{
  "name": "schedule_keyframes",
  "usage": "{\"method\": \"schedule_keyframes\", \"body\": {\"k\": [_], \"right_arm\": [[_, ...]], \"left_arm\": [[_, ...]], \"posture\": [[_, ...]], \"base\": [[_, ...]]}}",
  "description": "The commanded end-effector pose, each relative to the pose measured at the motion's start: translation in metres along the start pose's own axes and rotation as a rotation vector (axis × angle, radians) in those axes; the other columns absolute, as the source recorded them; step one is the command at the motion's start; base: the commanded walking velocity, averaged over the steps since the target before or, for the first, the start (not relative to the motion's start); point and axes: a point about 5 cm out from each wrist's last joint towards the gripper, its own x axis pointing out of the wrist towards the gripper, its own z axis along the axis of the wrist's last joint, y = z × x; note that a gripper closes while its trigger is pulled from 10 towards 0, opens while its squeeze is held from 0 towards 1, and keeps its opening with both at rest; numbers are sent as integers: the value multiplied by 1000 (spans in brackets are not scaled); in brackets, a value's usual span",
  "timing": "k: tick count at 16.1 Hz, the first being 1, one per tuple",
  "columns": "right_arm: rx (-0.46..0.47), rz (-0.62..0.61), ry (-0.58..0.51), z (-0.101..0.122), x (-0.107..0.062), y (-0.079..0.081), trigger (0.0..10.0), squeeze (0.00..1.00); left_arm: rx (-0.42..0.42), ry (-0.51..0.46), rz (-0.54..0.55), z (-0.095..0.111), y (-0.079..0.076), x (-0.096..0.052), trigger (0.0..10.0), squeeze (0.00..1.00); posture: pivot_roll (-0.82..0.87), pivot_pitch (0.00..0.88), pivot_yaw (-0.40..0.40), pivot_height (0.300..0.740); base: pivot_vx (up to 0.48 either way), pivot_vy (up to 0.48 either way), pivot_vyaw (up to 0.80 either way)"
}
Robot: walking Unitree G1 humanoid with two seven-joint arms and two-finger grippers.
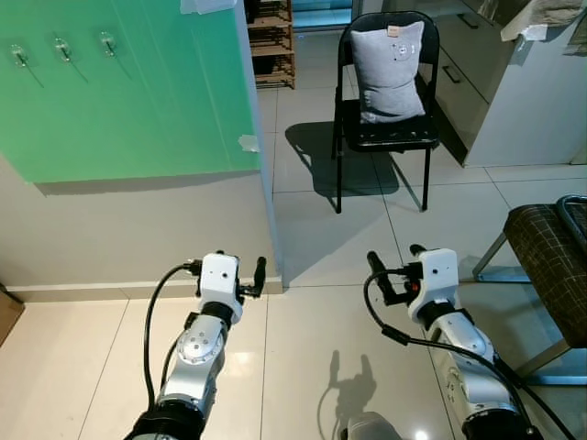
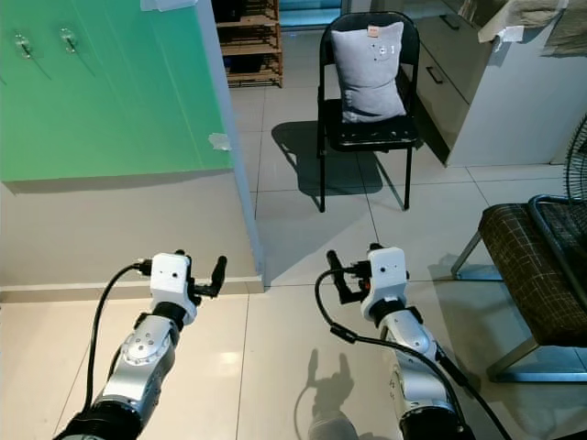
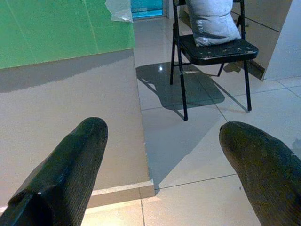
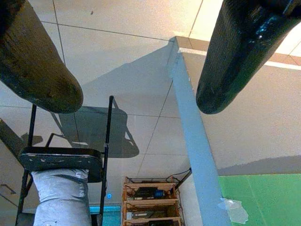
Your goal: Hang keys on a hook
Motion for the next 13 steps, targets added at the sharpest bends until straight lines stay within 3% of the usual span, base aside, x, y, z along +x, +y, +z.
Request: {"method": "schedule_keyframes", "body": {"k": [1, 5, 13], "right_arm": [[4, 8, -20, 4, 2, 3, 10000, 0], [25, 0, -14, 0, -1, 5, 10000, 0], [46, -13, 8, -9, -5, 8, 10000, 0]], "left_arm": [[14, -14, -3, 6, 2, 3, 10000, 0], [-5, -47, -36, 22, 4, 12, 10000, 0], [-16, -18, -46, 24, 10, 15, 10000, 0]], "posture": [[-333, 0, 127, 740], [-322, 0, 139, 740], [-314, 0, 154, 740]], "base": [[0, 0, 0], [0, 302, 0], [0, 477, 0]]}}
